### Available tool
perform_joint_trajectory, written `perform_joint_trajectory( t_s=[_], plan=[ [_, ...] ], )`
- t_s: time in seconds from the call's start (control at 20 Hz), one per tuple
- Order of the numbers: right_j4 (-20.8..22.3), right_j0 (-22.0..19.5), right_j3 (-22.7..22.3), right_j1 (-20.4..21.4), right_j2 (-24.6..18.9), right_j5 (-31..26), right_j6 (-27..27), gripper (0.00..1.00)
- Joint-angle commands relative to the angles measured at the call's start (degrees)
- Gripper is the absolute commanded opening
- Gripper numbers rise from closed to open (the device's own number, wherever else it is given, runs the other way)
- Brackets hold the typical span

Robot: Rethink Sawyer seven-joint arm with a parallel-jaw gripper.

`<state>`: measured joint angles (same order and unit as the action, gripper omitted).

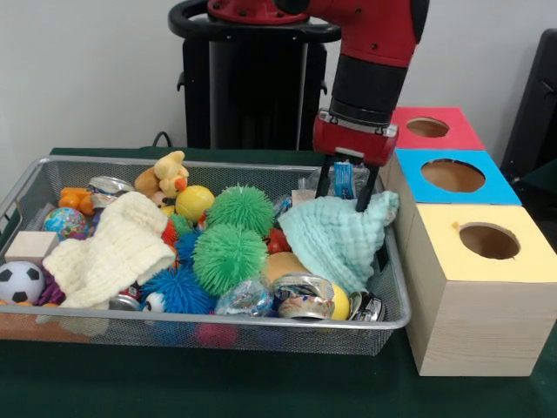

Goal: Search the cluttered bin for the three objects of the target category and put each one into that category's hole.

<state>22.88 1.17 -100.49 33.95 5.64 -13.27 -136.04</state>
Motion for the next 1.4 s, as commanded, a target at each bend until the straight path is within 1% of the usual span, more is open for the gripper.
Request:
perform_joint_trajectory(
  t_s=[0.05, 0.15, 0.25, 0.4, 0.55, 0.65, 0.8, 0.85, 1.1, 1.3, 1.4],
  plan=[
    [-3.91, 0.60, 2.53, -5.50, 3.58, 5.56, -11.37, 1.00],
    [-4.26, 1.41, 2.56, -7.19, 4.89, 8.07, -11.68, 1.00],
    [-5.28, 2.87, 2.44, -9.83, 6.78, 11.80, -12.87, 1.00],
    [-6.93, 4.51, 3.07, -13.07, 9.03, 16.33, -12.47, 1.00],
    [-8.76, 4.96, 3.04, -14.79, 9.90, 18.99, -11.29, 1.00],
    [-9.93, 5.14, 2.61, -15.23, 10.17, 20.18, -10.59, 1.00],
    [-10.96, 4.91, 1.95, -15.17, 9.83, 20.25, -9.38, 1.00],
    [-11.37, 4.90, 1.75, -15.18, 9.80, 20.29, -9.11, 0.00],
    [-13.50, 7.08, 1.42, -16.03, 12.14, 23.28, -8.88, 0.00],
    [-13.66, 6.90, 1.06, -14.57, 11.89, 22.06, -7.96, 0.00],
    [-13.04, 6.08, 0.65, -12.65, 11.23, 20.95, -7.18, 0.00]
  ],
)
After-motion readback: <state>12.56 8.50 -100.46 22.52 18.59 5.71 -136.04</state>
